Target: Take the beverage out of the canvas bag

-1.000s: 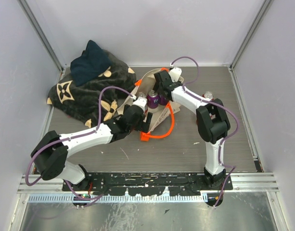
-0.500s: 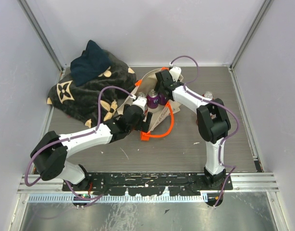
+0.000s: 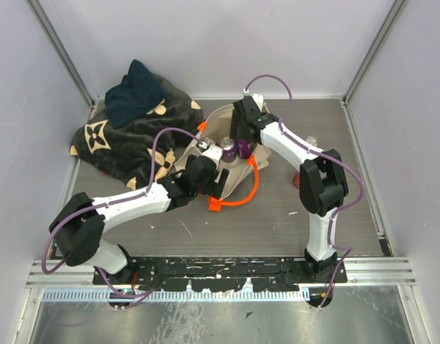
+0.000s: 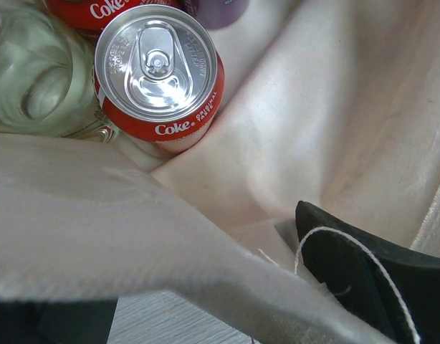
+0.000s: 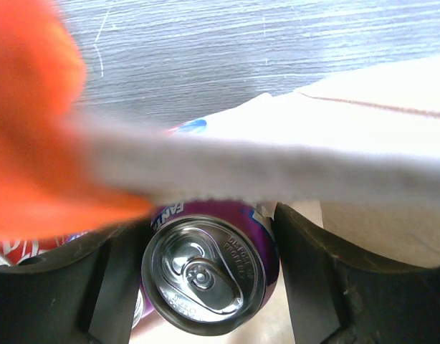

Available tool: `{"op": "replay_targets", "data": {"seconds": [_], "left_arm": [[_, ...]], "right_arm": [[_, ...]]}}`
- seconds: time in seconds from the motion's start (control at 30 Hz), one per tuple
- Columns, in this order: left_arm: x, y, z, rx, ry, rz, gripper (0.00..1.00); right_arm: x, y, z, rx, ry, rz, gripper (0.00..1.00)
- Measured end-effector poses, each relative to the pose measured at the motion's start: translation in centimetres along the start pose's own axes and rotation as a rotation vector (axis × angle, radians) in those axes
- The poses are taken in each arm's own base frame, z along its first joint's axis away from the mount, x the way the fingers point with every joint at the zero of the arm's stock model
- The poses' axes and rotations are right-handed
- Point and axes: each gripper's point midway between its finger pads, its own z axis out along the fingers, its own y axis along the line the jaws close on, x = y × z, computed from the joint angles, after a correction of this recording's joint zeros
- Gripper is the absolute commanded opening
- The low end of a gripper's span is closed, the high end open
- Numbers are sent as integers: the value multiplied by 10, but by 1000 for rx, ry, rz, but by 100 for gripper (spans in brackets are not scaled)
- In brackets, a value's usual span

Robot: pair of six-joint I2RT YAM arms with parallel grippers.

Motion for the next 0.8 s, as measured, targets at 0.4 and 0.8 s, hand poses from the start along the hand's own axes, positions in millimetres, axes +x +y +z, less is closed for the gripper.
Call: {"op": "replay_targets", "data": {"seconds": [0.4, 0.8], "left_arm": [[5, 1, 3, -9, 17, 19, 98], [1, 0, 6, -11, 27, 49, 98]], "right_arm": [[-39, 30, -56, -59, -69, -156, 0], [-94, 50, -159, -167, -239, -165, 0]]}}
